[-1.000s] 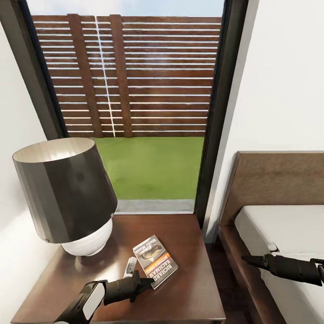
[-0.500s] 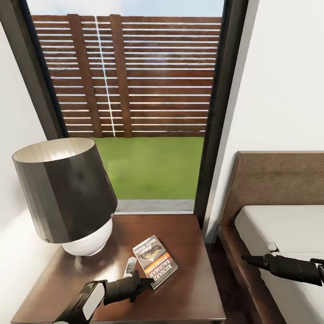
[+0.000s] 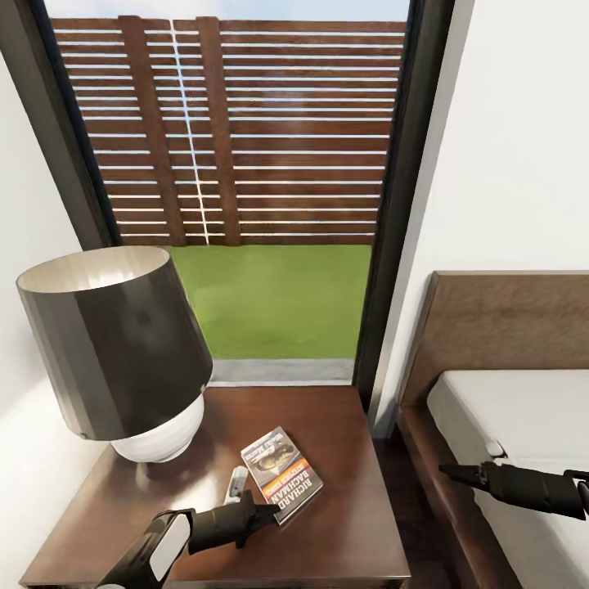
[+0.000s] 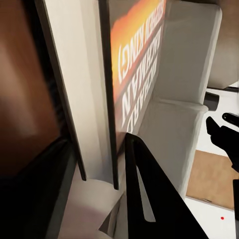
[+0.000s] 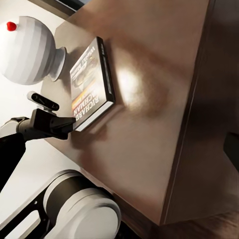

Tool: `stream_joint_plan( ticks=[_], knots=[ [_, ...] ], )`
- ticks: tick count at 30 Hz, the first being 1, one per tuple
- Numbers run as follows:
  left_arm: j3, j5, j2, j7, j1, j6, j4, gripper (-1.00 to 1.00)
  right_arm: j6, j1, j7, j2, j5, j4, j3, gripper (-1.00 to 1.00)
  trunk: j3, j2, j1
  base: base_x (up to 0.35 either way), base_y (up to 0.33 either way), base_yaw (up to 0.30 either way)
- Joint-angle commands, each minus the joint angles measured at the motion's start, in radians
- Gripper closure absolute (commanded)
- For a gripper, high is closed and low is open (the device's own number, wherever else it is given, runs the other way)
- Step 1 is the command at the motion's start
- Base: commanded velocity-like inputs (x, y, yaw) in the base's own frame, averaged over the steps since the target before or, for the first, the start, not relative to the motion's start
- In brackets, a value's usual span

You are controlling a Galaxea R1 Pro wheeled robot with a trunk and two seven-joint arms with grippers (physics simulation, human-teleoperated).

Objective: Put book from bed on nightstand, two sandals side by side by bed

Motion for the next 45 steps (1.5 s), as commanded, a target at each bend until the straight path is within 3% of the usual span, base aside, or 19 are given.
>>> stream_joint_plan(
  ticks=[1, 16, 17, 45],
  knots=[
    [0.001, -0.019, 0.0, -0.013, 0.0, -0.005, 0.002, 1.0, 0.005, 0.0, 0.001, 0.0, -0.002, 0.0, 0.0, -1.0, -0.001, 0.0, 0.0, 0.0, 0.0, 0.0],
    [0.001, -0.019, 0.0, -0.015, -0.001, -0.005, 0.002, 1.0, 0.005, 0.0, 0.001, 0.0, -0.002, 0.0, 0.0, -1.0, -0.001, 0.0, 0.0, 0.0, 0.0, 0.0],
    [0.0, -0.019, 0.0, -0.016, -0.001, -0.005, 0.001, -1.0, 0.005, 0.0, 0.001, 0.0, -0.002, 0.0, 0.0, -1.0, -0.001, 0.0, 0.0, 0.0, 0.0, 0.0],
    [0.0, -0.022, -0.001, -0.014, 0.0, -0.006, 0.0, -1.0, 0.005, 0.0, 0.001, 0.0, -0.002, 0.0, 0.0, -1.0, -0.001, 0.0, 0.0, 0.0, 0.0, 0.0]
  ],
)
